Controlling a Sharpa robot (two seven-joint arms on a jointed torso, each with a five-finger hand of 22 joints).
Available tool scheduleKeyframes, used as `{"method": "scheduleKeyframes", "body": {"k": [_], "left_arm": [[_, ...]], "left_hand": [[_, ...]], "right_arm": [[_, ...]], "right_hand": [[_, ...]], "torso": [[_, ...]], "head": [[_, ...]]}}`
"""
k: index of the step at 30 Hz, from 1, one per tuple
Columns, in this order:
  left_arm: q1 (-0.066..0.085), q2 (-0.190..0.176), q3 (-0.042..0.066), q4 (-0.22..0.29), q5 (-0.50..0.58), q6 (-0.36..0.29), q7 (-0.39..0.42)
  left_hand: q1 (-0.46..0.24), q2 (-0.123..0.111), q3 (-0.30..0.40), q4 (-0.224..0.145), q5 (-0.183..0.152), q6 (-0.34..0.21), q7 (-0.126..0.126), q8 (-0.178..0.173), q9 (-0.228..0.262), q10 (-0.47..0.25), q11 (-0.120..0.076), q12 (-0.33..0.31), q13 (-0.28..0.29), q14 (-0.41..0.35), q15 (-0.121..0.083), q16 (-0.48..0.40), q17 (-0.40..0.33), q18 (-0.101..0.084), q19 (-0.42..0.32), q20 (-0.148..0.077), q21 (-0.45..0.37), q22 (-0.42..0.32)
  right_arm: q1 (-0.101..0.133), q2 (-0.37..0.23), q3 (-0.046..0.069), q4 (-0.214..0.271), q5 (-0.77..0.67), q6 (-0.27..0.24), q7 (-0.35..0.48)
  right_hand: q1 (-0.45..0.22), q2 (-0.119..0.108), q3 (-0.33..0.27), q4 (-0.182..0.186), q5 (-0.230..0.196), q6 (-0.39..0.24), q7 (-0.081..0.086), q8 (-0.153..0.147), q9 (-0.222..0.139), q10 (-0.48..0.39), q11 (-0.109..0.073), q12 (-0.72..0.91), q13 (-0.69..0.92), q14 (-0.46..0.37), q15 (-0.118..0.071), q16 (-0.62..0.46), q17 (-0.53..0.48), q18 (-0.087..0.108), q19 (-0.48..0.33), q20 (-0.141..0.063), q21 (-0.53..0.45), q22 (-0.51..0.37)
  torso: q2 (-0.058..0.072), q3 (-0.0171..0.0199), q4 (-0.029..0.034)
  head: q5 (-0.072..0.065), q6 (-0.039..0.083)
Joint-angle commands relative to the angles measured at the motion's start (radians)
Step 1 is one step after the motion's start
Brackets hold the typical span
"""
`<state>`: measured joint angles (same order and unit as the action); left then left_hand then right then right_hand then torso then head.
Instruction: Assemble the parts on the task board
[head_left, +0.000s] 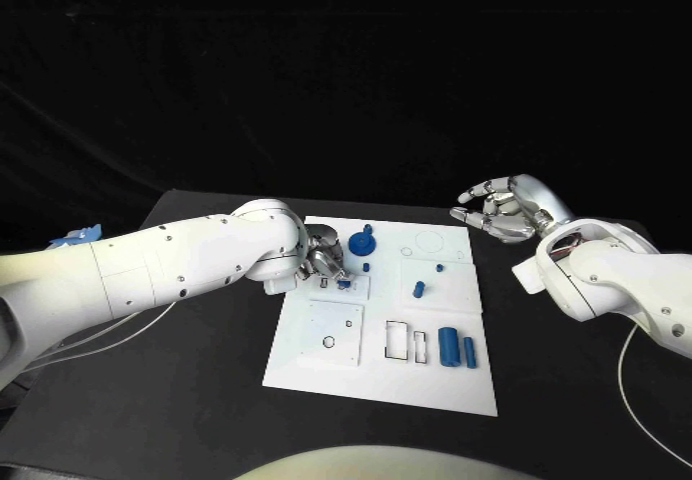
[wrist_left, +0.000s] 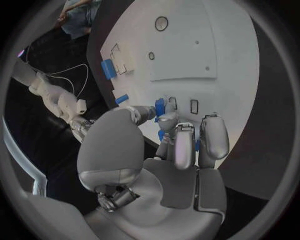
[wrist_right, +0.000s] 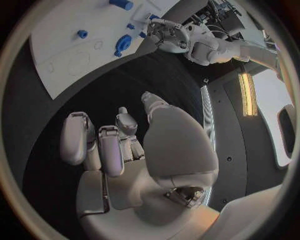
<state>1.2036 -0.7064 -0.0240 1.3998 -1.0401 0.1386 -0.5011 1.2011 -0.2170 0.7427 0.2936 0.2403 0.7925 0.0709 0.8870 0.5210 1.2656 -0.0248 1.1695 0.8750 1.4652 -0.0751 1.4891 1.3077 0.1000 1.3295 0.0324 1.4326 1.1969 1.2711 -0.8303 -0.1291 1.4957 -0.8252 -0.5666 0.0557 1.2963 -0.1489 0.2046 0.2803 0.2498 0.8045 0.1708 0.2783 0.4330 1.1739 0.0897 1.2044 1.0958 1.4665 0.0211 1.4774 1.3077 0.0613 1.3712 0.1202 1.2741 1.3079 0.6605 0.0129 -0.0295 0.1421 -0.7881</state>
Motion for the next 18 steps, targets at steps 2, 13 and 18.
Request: {"method": "scheduleKeyframes", "body": {"k": [2,13,18], "left_arm": [[-0.005,0.004,0.0,0.004,-0.08,-0.006,-0.005],[-0.01,0.012,0.0,-0.005,-0.109,0.006,-0.021],[-0.011,0.012,0.0,-0.005,-0.112,0.005,-0.024]], "left_hand": [[-0.012,0.0,0.177,-0.169,0.004,0.019,-0.024,0.004,0.149,0.01,-0.002,0.006,0.001,0.068,-0.007,0.006,0.103,-0.021,0.006,0.0,0.006,0.003],[-0.018,-0.002,0.184,-0.172,0.005,0.022,-0.025,0.008,0.15,0.013,-0.004,0.007,0.001,0.068,-0.009,0.006,0.102,-0.022,0.01,-0.001,0.008,0.007],[-0.02,-0.004,0.187,-0.173,0.005,0.024,-0.026,0.009,0.151,0.015,-0.004,0.008,0.002,0.068,-0.01,0.007,0.103,-0.022,0.011,-0.002,0.008,0.008]], "right_arm": [[-0.002,0.0,0.0,0.0,-0.003,0.007,0.0],[-0.003,0.0,0.0,0.0,-0.003,0.007,-0.002],[-0.003,0.001,0.0,-0.001,-0.003,0.007,-0.004]], "right_hand": [[-0.003,0.01,-0.001,0.005,0.007,-0.008,0.0,0.003,0.001,-0.004,-0.002,-0.004,-0.001,0.045,-0.009,-0.006,0.025,0.019,-0.006,-0.001,-0.005,0.028],[-0.004,0.01,-0.001,0.005,0.007,-0.009,0.0,0.005,0.002,-0.004,-0.002,-0.004,-0.002,0.045,-0.009,-0.007,0.023,0.019,-0.006,-0.002,-0.006,0.027],[-0.004,0.01,-0.002,0.006,0.008,-0.009,0.0,0.006,0.002,-0.004,-0.002,-0.004,-0.002,0.045,-0.009,-0.007,0.024,0.019,-0.007,-0.002,-0.007,0.026]], "torso": [[0.0,0.0004,-0.0021],[0.001,-0.0012,-0.0027],[0.001,-0.0013,-0.0029]], "head": [[0.003,-0.002],[0.002,-0.003],[0.003,-0.004]]}}
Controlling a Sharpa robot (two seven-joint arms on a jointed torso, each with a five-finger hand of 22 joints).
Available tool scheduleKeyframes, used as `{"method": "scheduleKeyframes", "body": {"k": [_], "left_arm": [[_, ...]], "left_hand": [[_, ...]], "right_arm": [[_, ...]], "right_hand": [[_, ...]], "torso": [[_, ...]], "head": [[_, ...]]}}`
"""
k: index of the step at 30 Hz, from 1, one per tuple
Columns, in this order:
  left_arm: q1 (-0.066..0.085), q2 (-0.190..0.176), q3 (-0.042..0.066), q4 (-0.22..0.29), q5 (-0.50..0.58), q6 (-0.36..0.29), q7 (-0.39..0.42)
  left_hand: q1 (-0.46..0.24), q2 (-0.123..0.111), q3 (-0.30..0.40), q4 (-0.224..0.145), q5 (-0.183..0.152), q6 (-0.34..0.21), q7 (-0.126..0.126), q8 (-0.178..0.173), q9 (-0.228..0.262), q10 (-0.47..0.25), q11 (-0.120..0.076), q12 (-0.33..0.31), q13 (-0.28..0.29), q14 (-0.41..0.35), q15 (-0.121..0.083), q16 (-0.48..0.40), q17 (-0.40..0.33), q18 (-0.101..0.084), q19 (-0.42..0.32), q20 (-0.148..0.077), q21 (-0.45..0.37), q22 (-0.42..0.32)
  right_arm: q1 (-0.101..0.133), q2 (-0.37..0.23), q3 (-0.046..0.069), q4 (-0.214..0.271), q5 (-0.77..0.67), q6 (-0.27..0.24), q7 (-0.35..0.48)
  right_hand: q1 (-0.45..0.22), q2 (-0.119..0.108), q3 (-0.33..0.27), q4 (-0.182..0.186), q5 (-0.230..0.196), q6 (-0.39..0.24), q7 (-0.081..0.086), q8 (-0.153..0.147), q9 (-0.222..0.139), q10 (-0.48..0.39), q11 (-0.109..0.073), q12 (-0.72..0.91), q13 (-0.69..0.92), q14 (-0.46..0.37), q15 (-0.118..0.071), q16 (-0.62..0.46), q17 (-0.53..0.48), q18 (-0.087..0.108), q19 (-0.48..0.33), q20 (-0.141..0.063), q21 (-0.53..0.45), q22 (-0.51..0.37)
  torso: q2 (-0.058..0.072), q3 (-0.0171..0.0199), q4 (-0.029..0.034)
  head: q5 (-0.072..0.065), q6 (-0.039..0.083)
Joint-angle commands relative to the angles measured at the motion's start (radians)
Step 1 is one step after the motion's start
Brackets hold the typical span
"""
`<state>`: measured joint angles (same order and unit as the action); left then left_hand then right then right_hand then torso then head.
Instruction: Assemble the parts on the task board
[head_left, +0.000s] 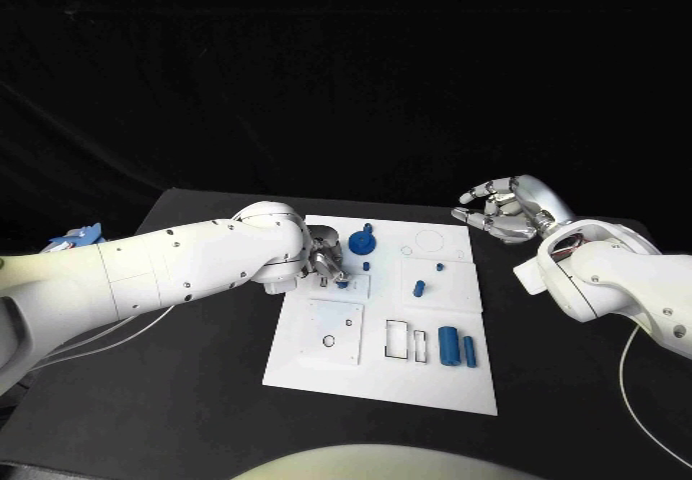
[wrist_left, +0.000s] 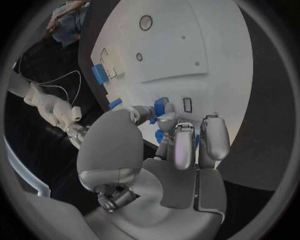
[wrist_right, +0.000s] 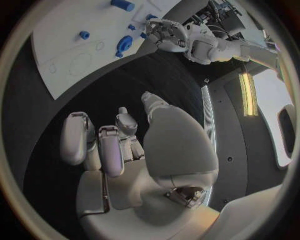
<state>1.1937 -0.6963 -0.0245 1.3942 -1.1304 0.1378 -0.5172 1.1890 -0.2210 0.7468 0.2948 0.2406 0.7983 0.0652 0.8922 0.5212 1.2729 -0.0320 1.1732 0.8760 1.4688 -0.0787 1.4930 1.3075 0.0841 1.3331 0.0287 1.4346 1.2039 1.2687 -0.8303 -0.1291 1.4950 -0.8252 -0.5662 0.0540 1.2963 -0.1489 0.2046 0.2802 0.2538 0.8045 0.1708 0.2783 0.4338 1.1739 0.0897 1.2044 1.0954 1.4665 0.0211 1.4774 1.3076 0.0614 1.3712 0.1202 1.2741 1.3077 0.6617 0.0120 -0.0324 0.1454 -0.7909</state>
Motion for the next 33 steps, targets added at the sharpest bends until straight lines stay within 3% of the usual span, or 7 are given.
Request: {"method": "scheduleKeyframes", "body": {"k": [1,33], "left_arm": [[-0.001,0.002,0.0,0.0,-0.022,0.005,-0.008],[-0.002,0.0,0.0,0.004,-0.035,0.039,-0.014]], "left_hand": [[-0.008,0.0,0.183,-0.175,0.005,0.018,-0.021,0.004,0.151,0.008,0.003,0.004,0.001,0.065,-0.006,0.003,0.103,-0.006,0.007,0.002,0.006,0.001],[-0.013,-0.001,0.19,-0.178,0.005,0.021,-0.023,0.008,0.153,0.009,0.001,0.003,-0.004,0.065,-0.007,0.003,0.103,-0.007,0.01,0.001,0.007,0.005]], "right_arm": [[-0.001,0.001,0.0,0.0,-0.003,0.007,-0.003],[-0.002,0.002,0.0,-0.001,0.019,0.013,-0.011]], "right_hand": [[-0.004,0.01,-0.002,0.006,0.004,-0.009,0.0,0.006,0.001,-0.004,-0.002,-0.004,-0.001,0.045,-0.009,-0.007,0.024,0.019,-0.007,-0.002,-0.007,0.027],[-0.008,0.013,-0.002,0.008,0.005,-0.01,0.0,0.009,0.001,-0.003,-0.003,-0.004,-0.002,0.045,-0.009,-0.007,0.023,0.02,-0.007,-0.002,-0.009,0.026]], "torso": [[0.0,-0.0004,0.0],[0.0,0.0006,0.0005]], "head": [[-0.001,-0.002],[-0.001,-0.01]]}}
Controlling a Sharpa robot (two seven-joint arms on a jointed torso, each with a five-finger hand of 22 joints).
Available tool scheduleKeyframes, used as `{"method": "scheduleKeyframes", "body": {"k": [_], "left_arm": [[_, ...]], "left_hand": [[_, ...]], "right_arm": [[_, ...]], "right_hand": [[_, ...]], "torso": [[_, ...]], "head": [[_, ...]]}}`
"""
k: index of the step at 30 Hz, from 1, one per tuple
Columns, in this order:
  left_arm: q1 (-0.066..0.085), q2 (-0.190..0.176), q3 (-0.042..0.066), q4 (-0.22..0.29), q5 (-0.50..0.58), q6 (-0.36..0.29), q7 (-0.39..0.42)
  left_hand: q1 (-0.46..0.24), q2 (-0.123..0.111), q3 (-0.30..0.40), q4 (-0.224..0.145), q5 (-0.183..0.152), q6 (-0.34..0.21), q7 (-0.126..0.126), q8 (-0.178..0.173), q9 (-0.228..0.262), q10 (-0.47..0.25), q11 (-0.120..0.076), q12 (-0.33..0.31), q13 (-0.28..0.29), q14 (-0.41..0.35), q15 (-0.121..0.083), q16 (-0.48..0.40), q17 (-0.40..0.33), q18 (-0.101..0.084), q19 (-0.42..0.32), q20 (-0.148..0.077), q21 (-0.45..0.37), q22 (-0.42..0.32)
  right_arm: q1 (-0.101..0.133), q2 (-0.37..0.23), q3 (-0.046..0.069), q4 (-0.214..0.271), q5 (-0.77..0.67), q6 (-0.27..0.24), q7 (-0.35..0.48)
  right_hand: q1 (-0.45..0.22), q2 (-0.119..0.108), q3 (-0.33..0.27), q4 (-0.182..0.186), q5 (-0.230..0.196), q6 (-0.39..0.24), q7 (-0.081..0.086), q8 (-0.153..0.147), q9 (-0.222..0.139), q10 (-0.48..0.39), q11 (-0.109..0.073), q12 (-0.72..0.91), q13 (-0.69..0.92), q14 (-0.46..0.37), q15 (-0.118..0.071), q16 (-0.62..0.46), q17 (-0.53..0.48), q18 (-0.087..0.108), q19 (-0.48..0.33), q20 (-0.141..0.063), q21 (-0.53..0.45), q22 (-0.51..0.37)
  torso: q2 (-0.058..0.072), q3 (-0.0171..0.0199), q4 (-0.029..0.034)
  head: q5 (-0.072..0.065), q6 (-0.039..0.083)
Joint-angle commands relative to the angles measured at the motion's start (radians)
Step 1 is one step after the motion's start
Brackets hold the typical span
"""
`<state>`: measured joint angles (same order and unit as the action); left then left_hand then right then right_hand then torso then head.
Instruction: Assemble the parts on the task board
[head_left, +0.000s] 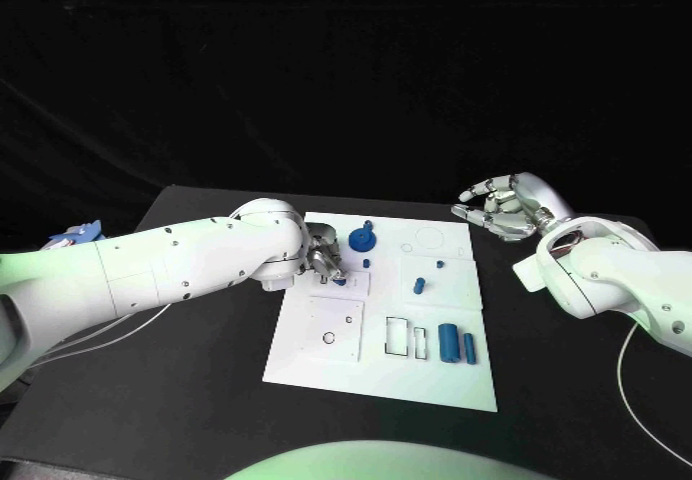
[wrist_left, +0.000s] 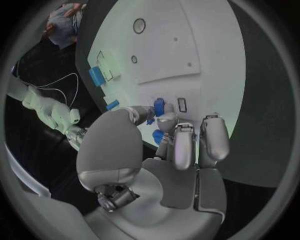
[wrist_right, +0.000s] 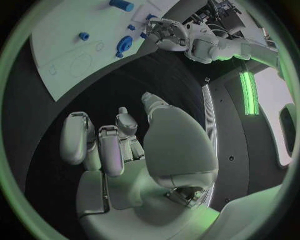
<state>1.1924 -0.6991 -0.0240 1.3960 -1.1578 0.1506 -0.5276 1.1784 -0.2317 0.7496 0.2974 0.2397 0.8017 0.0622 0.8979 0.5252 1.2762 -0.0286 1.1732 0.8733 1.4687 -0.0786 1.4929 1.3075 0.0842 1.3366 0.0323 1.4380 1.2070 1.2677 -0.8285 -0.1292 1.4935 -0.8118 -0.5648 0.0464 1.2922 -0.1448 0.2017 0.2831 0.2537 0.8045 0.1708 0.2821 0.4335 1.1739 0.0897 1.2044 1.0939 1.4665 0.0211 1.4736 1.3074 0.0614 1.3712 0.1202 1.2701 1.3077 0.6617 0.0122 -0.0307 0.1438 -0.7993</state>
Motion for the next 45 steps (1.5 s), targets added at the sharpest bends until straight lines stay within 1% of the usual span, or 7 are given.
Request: {"method": "scheduleKeyframes", "body": {"k": [1,9,14,19,24,32,45], "left_arm": [[-0.001,0.003,0.0,0.002,-0.008,0.027,-0.004],[-0.001,0.01,-0.001,0.001,-0.006,0.036,-0.005],[-0.002,0.013,-0.001,-0.004,-0.005,0.039,-0.006],[-0.002,0.016,-0.002,-0.008,-0.001,0.047,-0.009],[-0.002,0.019,-0.002,-0.011,0.007,0.065,-0.015],[-0.002,0.025,-0.003,-0.017,0.01,0.072,-0.019],[-0.002,0.032,-0.003,-0.026,0.011,0.072,-0.027]], "left_hand": [[-0.002,0.01,0.187,-0.18,0.006,0.018,-0.02,0.002,0.149,0.006,-0.002,0.003,-0.001,0.065,-0.008,0.003,0.103,-0.007,0.006,-0.003,0.004,0.002],[-0.004,0.01,0.189,-0.18,0.005,0.018,-0.02,0.003,0.149,0.008,-0.003,0.005,0.003,0.065,-0.008,0.004,0.105,-0.007,0.007,-0.003,0.004,0.002],[-0.004,0.01,0.189,-0.18,0.005,0.018,-0.02,0.003,0.149,0.008,-0.003,0.005,0.003,0.065,-0.008,0.004,0.105,-0.007,0.007,-0.003,0.004,0.002],[-0.008,0.01,0.19,-0.18,0.004,0.019,-0.02,0.004,0.149,0.01,-0.003,0.006,0.004,0.065,-0.008,0.004,0.104,-0.007,0.006,-0.003,0.004,0.001],[-0.04,0.01,0.182,-0.166,-0.001,0.023,-0.024,0.009,0.152,0.02,-0.005,0.014,0.012,0.066,-0.01,0.006,0.108,-0.009,0.011,-0.005,0.006,0.008],[-0.085,0.007,0.155,-0.142,-0.005,0.03,-0.031,0.012,0.153,0.028,-0.01,0.023,0.022,0.068,-0.014,0.011,0.116,-0.011,0.019,-0.009,0.009,0.019],[-0.107,0.007,0.137,-0.127,-0.007,0.037,-0.035,0.013,0.151,0.033,-0.013,0.03,0.029,0.069,-0.016,0.014,0.12,-0.012,0.022,-0.011,0.01,0.023]], "right_arm": [[-0.001,0.0,0.0,0.0,0.005,0.012,-0.003],[-0.001,-0.001,0.0,0.001,0.006,0.014,-0.005],[-0.001,-0.001,0.0,0.001,0.006,0.013,-0.005],[-0.001,-0.002,0.0,0.001,0.006,0.012,-0.004],[-0.001,-0.002,0.0,0.002,0.009,0.007,0.001],[-0.001,-0.002,0.0,0.002,0.011,0.005,0.002],[-0.001,-0.003,0.0,0.002,0.011,0.004,0.001]], "right_hand": [[-0.003,0.009,0.001,0.005,0.005,-0.01,0.0,0.005,0.002,-0.003,-0.003,-0.004,0.0,0.045,-0.009,-0.003,0.024,0.02,-0.007,-0.002,-0.005,0.026],[-0.003,0.009,0.001,0.005,0.005,-0.01,0.0,0.005,0.002,-0.003,-0.003,-0.004,0.0,0.045,-0.009,-0.003,0.024,0.02,-0.007,-0.002,-0.005,0.026],[-0.006,0.011,0.001,0.006,0.005,-0.011,0.0,0.007,0.002,-0.003,-0.003,-0.005,-0.002,0.045,-0.009,-0.004,0.022,0.02,-0.007,-0.002,-0.006,0.026],[-0.006,0.011,0.001,0.006,0.005,-0.011,0.0,0.007,0.002,-0.003,-0.003,-0.005,-0.002,0.045,-0.009,-0.004,0.022,0.02,-0.007,-0.002,-0.006,0.026],[-0.008,0.013,0.0,0.006,0.006,-0.012,0.0,0.008,0.002,-0.004,-0.003,-0.006,-0.003,0.045,-0.009,-0.004,0.023,0.02,-0.008,-0.002,-0.007,0.025],[-0.012,0.015,-0.001,0.007,0.006,-0.013,0.0,0.01,0.002,-0.005,-0.003,-0.007,-0.005,0.045,-0.009,-0.005,0.021,0.02,-0.008,-0.002,-0.009,0.023],[-0.015,0.015,-0.002,0.007,0.005,-0.013,0.0,0.011,0.002,-0.007,-0.003,-0.009,-0.007,0.044,-0.009,-0.006,0.018,0.021,-0.01,-0.002,-0.012,0.021]], "torso": [[0.0,0.0004,-0.0013],[0.0,0.0007,-0.0005],[0.0,0.001,-0.0021],[0.001,0.0006,-0.0006],[-0.001,0.0011,0.0],[0.0,0.0009,-0.0005],[-0.001,0.0008,0.0001]], "head": [[0.0,-0.002],[-0.002,-0.004],[-0.001,-0.004],[-0.002,-0.005],[-0.001,-0.008],[-0.002,-0.009],[-0.003,-0.01]]}}
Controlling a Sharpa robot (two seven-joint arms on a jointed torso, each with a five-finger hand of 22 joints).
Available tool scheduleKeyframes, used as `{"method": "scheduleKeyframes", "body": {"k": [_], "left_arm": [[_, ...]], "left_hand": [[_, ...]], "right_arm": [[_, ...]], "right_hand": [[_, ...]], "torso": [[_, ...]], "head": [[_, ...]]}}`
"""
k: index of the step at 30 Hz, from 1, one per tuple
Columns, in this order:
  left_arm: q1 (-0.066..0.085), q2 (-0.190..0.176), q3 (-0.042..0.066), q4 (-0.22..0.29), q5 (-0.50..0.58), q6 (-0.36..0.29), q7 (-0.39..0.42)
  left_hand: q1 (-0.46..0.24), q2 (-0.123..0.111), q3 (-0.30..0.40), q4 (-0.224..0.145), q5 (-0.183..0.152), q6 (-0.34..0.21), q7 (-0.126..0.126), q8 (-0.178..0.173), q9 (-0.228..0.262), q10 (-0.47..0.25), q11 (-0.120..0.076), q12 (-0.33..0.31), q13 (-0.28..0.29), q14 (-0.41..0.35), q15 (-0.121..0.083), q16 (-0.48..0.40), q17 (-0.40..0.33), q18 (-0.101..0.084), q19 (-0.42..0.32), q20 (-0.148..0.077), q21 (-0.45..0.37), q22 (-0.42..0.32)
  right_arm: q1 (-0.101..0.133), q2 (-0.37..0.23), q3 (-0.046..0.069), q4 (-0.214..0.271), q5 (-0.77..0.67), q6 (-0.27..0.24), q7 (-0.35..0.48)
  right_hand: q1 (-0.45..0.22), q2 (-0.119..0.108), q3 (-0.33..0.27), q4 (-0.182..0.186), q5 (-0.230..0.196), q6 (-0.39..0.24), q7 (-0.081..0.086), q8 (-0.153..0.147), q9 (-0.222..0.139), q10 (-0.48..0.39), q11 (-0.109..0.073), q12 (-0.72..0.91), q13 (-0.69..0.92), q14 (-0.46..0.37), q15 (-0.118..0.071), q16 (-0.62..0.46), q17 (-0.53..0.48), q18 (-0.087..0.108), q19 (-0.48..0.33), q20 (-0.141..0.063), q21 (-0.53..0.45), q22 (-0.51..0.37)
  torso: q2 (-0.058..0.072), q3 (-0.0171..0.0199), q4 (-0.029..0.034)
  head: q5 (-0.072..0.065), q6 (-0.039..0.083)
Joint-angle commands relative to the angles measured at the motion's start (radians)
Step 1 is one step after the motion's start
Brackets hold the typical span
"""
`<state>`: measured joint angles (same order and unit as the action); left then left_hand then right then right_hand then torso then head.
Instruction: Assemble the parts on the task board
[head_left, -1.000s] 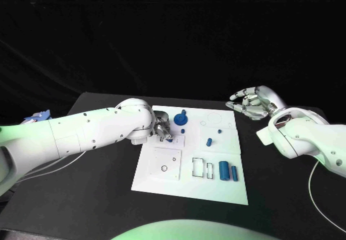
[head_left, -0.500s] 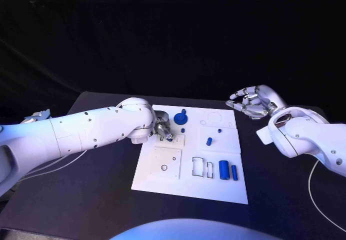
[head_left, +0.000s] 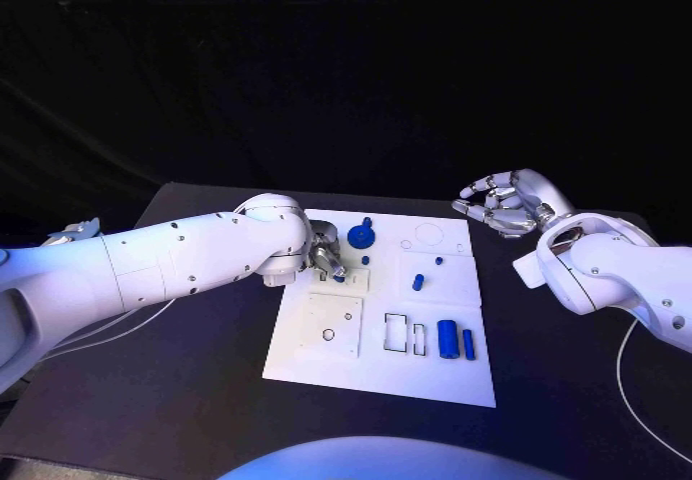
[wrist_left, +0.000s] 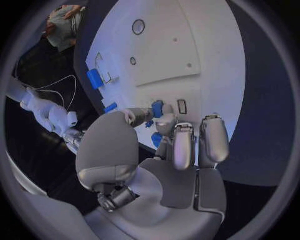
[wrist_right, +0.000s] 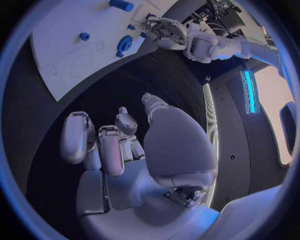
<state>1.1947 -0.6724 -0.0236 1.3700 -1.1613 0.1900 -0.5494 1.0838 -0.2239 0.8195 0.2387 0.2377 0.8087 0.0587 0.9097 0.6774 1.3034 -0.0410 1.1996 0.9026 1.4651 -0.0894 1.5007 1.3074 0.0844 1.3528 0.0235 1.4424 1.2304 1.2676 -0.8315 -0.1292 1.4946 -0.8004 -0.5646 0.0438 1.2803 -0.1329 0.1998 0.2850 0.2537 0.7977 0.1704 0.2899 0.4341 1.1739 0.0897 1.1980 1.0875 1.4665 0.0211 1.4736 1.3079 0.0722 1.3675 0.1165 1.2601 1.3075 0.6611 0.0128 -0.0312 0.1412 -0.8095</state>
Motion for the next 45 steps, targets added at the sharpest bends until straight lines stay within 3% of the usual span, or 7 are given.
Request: {"method": "scheduleKeyframes", "body": {"k": [1,16,31,42,45], "left_arm": [[-0.004,0.005,-0.003,-0.001,0.014,0.032,-0.005],[-0.004,0.014,-0.004,-0.015,0.015,0.039,-0.009],[-0.004,0.019,-0.004,-0.023,0.016,0.044,-0.013],[-0.004,0.017,-0.004,-0.027,0.018,0.045,-0.013],[-0.004,0.016,-0.003,-0.025,0.027,0.039,-0.008]], "left_hand": [[-0.016,-0.001,0.064,-0.066,-0.005,0.031,-0.032,0.001,-0.001,0.006,-0.001,0.004,0.002,0.073,-0.006,0.007,0.121,-0.013,0.007,-0.002,0.006,0.002],[-0.061,-0.002,-0.002,-0.028,-0.008,0.051,-0.039,0.003,-0.006,0.018,-0.006,0.023,0.026,0.076,-0.01,0.015,0.137,-0.016,0.019,-0.007,0.012,0.019],[-0.098,0.008,-0.124,0.037,-0.011,0.066,-0.04,-0.001,-0.014,0.023,-0.007,0.032,0.038,0.078,-0.011,0.021,0.147,-0.018,0.026,-0.009,0.014,0.03],[-0.115,0.015,-0.166,0.052,-0.01,0.07,-0.039,-0.004,-0.017,0.023,-0.006,0.032,0.038,0.078,-0.01,0.022,0.148,-0.019,0.028,-0.009,0.015,0.034],[-0.115,0.006,-0.187,0.049,-0.01,0.067,-0.038,-0.006,-0.019,0.018,-0.006,0.027,0.029,0.076,-0.01,0.018,0.14,-0.019,0.027,-0.008,0.014,0.032]], "right_arm": [[-0.001,0.0,0.0,0.001,-0.001,0.004,0.004],[-0.001,-0.003,0.0,0.003,-0.018,-0.002,0.01],[-0.001,-0.004,0.0,0.002,-0.019,-0.004,0.011],[-0.001,-0.003,0.0,0.001,-0.018,-0.008,0.011],[-0.001,-0.003,0.0,0.001,-0.018,-0.01,0.011]], "right_hand": [[-0.003,0.003,0.0,0.006,0.005,-0.007,0.0,0.003,0.001,-0.007,-0.003,-0.003,-0.001,0.044,-0.009,-0.007,0.017,0.01,-0.007,0.001,-0.002,0.021],[-0.014,0.01,-0.002,0.006,0.008,-0.009,0.0,0.009,0.002,-0.011,-0.003,-0.007,-0.008,0.042,-0.01,-0.011,0.009,0.011,-0.009,0.001,-0.008,0.018],[-0.04,0.014,-0.013,0.007,0.013,-0.015,-0.001,0.019,0.002,-0.014,-0.003,-0.011,-0.015,0.042,-0.01,-0.014,0.008,0.012,-0.01,0.0,-0.014,0.015],[-0.066,0.017,-0.028,0.007,0.015,-0.02,-0.001,0.029,0.002,-0.015,-0.003,-0.013,-0.019,0.043,-0.01,-0.015,0.008,0.012,-0.009,0.0,-0.018,0.014],[-0.07,0.018,-0.03,0.007,0.016,-0.021,-0.001,0.03,0.002,-0.018,-0.003,-0.014,-0.022,0.043,-0.01,-0.016,0.007,0.012,-0.01,0.0,-0.019,0.014]], "torso": [[0.0,0.0001,0.0006],[0.0,0.0001,-0.0003],[0.0,0.0005,0.0004],[0.0,0.0003,0.0001],[0.0,0.0,0.0]], "head": [[-0.001,0.0],[-0.003,-0.001],[-0.006,0.0],[-0.005,0.002],[-0.004,0.003]]}}
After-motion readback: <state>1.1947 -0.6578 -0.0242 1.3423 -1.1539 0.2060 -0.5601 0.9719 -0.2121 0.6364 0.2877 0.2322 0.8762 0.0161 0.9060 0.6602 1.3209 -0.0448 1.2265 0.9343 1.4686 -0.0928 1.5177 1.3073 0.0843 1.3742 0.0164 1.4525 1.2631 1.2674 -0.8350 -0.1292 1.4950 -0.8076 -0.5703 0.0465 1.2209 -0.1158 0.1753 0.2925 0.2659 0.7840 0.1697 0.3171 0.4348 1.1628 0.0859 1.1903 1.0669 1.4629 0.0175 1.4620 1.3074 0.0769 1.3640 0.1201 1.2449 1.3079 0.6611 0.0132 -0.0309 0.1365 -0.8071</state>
